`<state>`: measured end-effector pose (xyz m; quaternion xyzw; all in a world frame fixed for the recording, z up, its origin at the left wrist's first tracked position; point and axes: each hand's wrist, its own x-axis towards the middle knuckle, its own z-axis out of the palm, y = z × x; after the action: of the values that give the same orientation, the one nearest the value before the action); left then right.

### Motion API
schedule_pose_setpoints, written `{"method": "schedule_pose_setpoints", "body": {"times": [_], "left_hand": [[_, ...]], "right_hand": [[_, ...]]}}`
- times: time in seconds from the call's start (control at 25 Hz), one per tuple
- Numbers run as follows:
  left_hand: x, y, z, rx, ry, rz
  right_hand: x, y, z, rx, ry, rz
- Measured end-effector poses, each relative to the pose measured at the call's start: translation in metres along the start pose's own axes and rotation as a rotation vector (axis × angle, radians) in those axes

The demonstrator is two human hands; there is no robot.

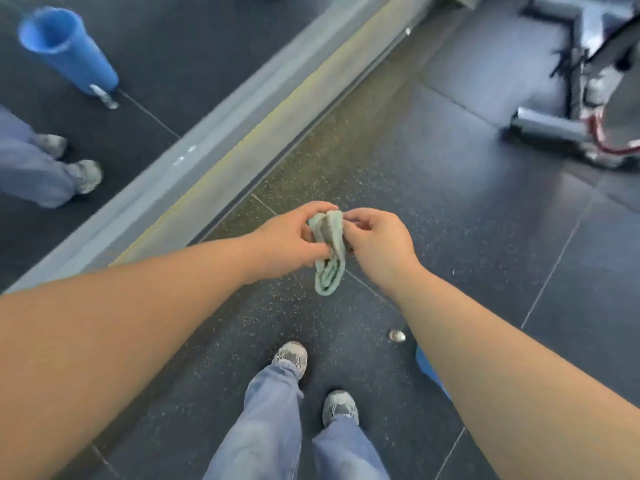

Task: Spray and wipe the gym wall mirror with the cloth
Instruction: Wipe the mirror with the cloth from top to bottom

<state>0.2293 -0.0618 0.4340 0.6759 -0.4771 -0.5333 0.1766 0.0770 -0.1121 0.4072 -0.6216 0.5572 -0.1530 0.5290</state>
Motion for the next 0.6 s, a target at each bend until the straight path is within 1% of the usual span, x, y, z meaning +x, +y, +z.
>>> {"method": "schedule_pose_setpoints", "body": {"times": [0.04, 0.12, 0.24, 0.32, 0.4, 0.52, 0.6], "left_hand": [[-0.027, 0.007, -0.012, -0.016, 0.086, 0.050], [-0.089, 0.017, -0.043, -0.090, 0.346, 0.099], [-0.189, 0.015, -0.095, -0.039, 0.736, 0.056], [-0.271, 0.000, -0.127, -0.026, 0.923, 0.030], [-0.342, -0.014, -0.150, 0.043, 1.056, -0.041], [-0.466, -0.054, -0.176, 0.105, 1.262, -0.135], [-0.541, -0.082, -0.188, 0.093, 1.351, -0.186]], "right_hand": [[-0.009, -0.031, 0.005, -0.029, -0.028, -0.078], [-0.035, -0.100, 0.021, -0.063, -0.094, -0.232], [-0.084, -0.195, 0.059, -0.148, -0.159, -0.430], [-0.127, -0.253, 0.104, -0.153, -0.241, -0.569], [-0.168, -0.299, 0.146, -0.149, -0.302, -0.693], [-0.256, -0.358, 0.232, -0.182, -0.495, -0.831], [-0.311, -0.387, 0.289, -0.161, -0.603, -0.902]]}}
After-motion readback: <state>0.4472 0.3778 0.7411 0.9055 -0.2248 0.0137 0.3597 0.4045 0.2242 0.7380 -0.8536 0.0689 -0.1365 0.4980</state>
